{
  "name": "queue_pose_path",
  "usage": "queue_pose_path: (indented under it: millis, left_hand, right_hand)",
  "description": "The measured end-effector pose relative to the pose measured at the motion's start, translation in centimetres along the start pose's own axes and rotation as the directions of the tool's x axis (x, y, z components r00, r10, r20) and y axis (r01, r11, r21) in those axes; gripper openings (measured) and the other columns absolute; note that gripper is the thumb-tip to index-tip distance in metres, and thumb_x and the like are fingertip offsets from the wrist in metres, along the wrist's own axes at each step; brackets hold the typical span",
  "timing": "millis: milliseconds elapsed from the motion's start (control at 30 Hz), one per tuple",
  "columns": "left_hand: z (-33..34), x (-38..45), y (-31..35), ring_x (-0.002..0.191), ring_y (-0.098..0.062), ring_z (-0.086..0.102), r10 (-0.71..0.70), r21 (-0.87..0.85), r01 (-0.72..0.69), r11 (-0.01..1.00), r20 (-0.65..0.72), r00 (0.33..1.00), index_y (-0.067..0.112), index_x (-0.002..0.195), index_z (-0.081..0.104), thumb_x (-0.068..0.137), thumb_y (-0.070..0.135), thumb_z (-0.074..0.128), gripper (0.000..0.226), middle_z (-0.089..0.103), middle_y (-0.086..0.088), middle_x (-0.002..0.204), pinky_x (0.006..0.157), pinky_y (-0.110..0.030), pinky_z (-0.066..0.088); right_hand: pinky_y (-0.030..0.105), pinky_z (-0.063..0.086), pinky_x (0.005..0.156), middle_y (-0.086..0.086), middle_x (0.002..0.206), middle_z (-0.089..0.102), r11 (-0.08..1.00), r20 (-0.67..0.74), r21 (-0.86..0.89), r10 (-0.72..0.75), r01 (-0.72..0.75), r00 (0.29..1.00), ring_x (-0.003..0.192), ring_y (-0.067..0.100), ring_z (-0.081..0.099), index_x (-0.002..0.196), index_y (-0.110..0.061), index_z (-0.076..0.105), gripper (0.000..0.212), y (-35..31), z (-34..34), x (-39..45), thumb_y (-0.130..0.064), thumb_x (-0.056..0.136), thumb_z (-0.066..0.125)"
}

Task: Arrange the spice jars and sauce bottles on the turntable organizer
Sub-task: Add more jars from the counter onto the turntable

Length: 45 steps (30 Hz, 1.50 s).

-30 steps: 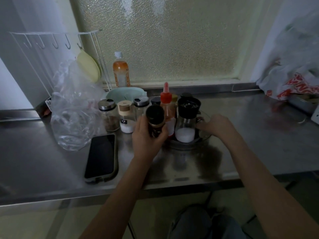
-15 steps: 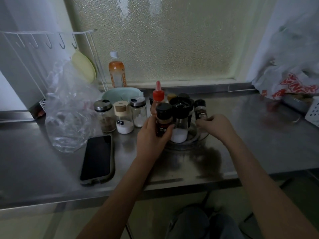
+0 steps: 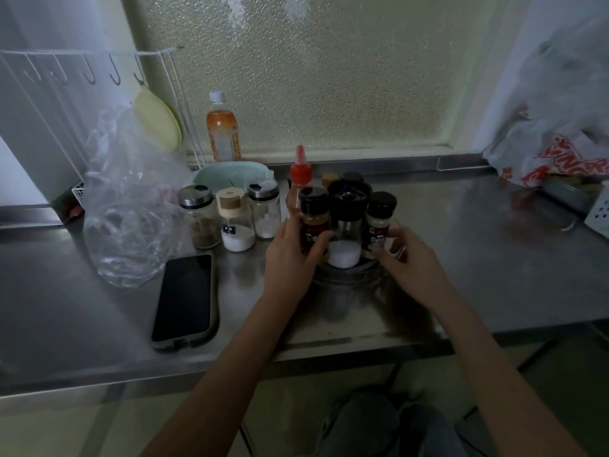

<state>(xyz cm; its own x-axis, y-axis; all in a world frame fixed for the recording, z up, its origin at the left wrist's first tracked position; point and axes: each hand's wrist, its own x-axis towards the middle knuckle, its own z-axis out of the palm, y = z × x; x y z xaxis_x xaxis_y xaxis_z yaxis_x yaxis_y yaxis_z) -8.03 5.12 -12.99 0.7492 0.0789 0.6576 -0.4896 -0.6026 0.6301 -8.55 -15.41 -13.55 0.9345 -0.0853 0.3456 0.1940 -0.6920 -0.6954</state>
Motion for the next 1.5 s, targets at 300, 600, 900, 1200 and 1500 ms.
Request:
queue_pose_path:
  millis: [300,600,900,1200,1500]
  left_hand:
    - [0.8,0.4,-1.2,0.084,-0.025,0.060,-0.118,0.088,0.115,0.989,0.023,0.993,0.010,0.104,0.055,0.083,0.035,0.067,0.035,0.064,-0.010,0.095,0.066,-0.028,0.040]
    - [-1.0,0.7,-1.8,0.085,-0.032,0.051,-0.087,0.214,0.157,0.964,-0.304,0.949,0.000,0.094,0.053,0.070,0.013,0.063,0.029,0.060,-0.017,0.088,0.071,-0.034,0.034]
    - [-2.2,3.1,-5.2,0.112,-0.043,0.042,-0.412,0.207,0.498,0.842,-0.351,0.841,-0.011,0.118,0.043,0.074,0.024,0.071,0.062,0.046,-0.030,0.122,0.096,-0.042,0.025]
    - [-2.8,3.2,-5.2,0.109,-0.040,0.047,-0.334,-0.037,0.354,0.935,-0.433,0.837,-0.007,0.114,0.048,0.079,0.022,0.071,0.051,0.051,-0.026,0.118,0.091,-0.045,0.039]
    - [-1.6,2.2,-2.8,0.079,0.006,0.060,-0.190,-0.253,0.141,0.957,-0.181,0.965,0.023,0.107,0.062,0.070,0.037,0.078,0.042,0.067,0.005,0.094,0.067,-0.008,0.047]
  right_hand:
    - [0.018,0.037,0.063,0.000,0.073,0.052,0.973,-0.046,0.000,-0.231,0.232,0.972,0.071,0.006,0.048,0.078,-0.012,0.050,0.019,-0.5,0.7,-3.8,-0.024,0.089,0.059]
    - [-0.002,0.034,0.080,-0.015,0.106,0.058,0.914,0.069,-0.056,-0.398,0.402,0.915,0.089,-0.006,0.049,0.115,-0.019,0.063,0.026,-1.3,0.8,-5.4,-0.014,0.090,0.058]
    - [0.022,0.037,0.077,0.010,0.102,0.058,0.953,-0.130,-0.183,-0.266,0.241,0.955,0.090,0.021,0.054,0.096,-0.004,0.063,0.013,0.3,0.0,-3.7,-0.010,0.093,0.051]
    - [0.024,0.035,0.074,0.011,0.102,0.056,0.937,-0.051,-0.257,-0.256,0.236,0.965,0.090,0.024,0.053,0.093,-0.005,0.060,0.015,-0.2,0.1,-4.1,-0.013,0.096,0.047]
    - [0.026,0.037,0.078,0.014,0.110,0.058,0.932,-0.025,-0.299,-0.224,0.206,0.974,0.097,0.029,0.054,0.099,-0.004,0.062,0.018,-0.7,0.1,-4.5,-0.014,0.096,0.047]
